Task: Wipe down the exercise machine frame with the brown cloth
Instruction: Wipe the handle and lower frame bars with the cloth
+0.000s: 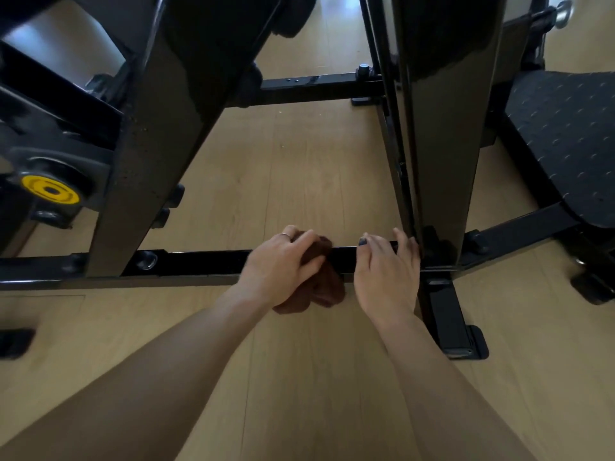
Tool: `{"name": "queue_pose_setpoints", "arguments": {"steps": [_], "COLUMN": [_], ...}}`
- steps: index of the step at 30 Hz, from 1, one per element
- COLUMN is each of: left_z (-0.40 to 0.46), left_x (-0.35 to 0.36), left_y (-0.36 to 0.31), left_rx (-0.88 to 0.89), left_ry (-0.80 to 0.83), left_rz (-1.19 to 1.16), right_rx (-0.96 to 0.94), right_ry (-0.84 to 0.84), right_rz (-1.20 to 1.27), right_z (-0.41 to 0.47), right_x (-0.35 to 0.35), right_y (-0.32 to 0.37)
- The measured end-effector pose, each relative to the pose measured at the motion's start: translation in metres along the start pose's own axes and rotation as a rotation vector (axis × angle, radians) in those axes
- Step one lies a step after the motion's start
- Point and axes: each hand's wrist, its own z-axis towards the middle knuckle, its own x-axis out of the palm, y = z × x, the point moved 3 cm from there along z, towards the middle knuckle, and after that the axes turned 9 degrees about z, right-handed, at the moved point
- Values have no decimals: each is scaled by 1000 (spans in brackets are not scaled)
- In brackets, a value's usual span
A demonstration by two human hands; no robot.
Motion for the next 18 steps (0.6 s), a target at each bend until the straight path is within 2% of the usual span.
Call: {"name": "queue_pose_setpoints", "arguments": {"steps": [5,8,11,14,18], "left_z": [-57,-66,-56,-37,-15], "left_x": [-15,-14,-8,1,12], "left_y": [109,130,113,68,27], "left_rx": [-190,-276,-338,-189,-53], "left_ry": [-7,15,1,-72,-130], "left_rz": [-32,-66,-38,-16,-52], "right_rx": [-87,-226,-185,-118,-147], "right_ry": [-14,135,255,236,191], "right_rz": [-114,-43,-1,35,-17], "right_z": [-5,-14,-20,-17,-19], "right_x": [-1,15,37,45,49], "right_y": [13,36,46,49,46]}}
